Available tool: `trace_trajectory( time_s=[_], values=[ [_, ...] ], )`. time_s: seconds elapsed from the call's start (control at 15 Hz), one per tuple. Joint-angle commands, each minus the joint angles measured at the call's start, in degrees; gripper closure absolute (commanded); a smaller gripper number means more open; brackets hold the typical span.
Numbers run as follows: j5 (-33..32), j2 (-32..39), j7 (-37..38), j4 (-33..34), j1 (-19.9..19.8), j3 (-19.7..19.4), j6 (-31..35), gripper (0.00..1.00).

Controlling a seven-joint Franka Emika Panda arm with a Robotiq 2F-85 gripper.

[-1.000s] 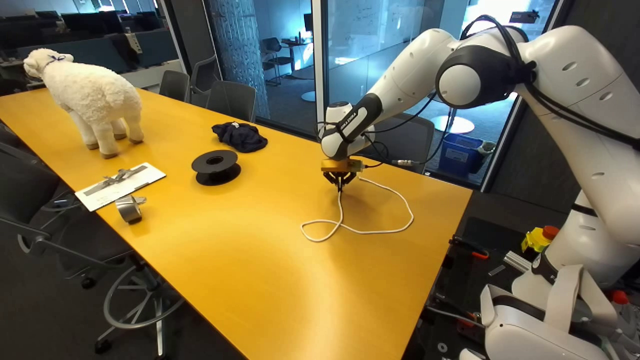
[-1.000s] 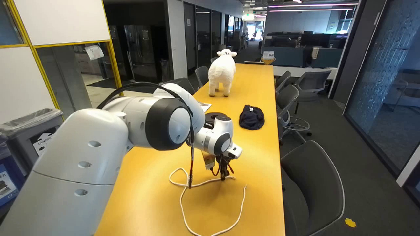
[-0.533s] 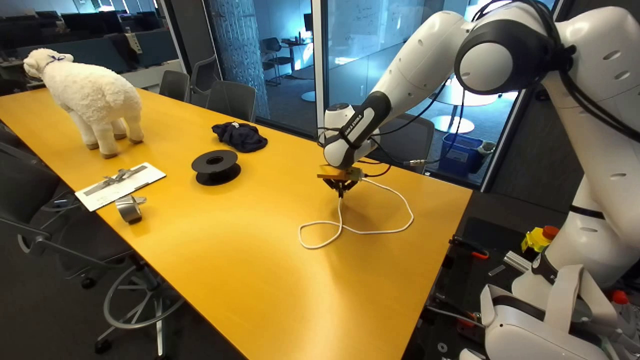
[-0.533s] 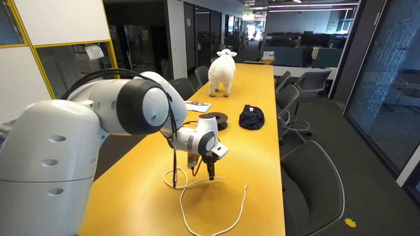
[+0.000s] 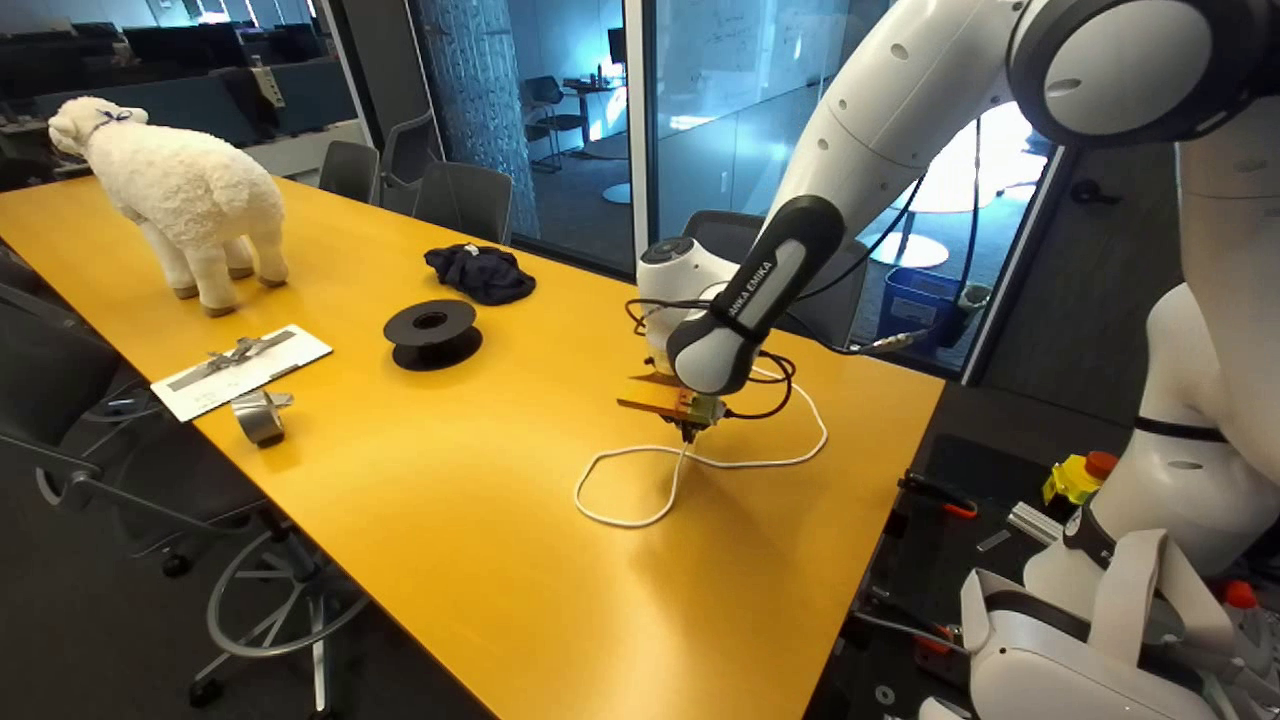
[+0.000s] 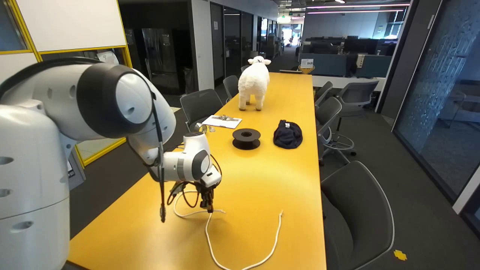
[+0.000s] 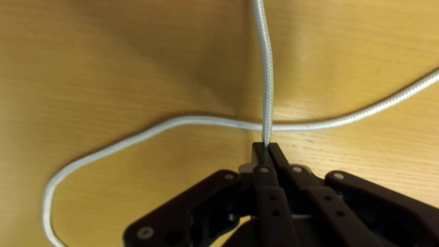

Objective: Unfold the rope on the table

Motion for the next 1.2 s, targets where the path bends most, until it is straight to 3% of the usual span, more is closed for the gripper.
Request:
trace_trajectory(
  time_s=[0.0, 0.47, 0.73, 1.0, 1.07, 1.13],
  values=[
    [-5.68, -7.27, 13.71, -8.69, 3.46, -0.15, 0.46, 0.99],
    [-10.36, -12.31, 31.55, -17.05, 2.26, 5.27, 0.78, 0.99],
    [-9.18, -12.52, 35.6, -20.45, -0.15, 8.2, 3.0, 0.99],
    [-10.37, -12.4, 38.02, -23.16, -1.28, 8.47, 7.22, 0.99],
    [-10.82, -12.38, 38.16, -23.65, -1.31, 8.23, 7.97, 0.97],
    [-11.58, -12.37, 38.79, -24.14, -1.12, 7.72, 9.07, 0.71]
  ],
)
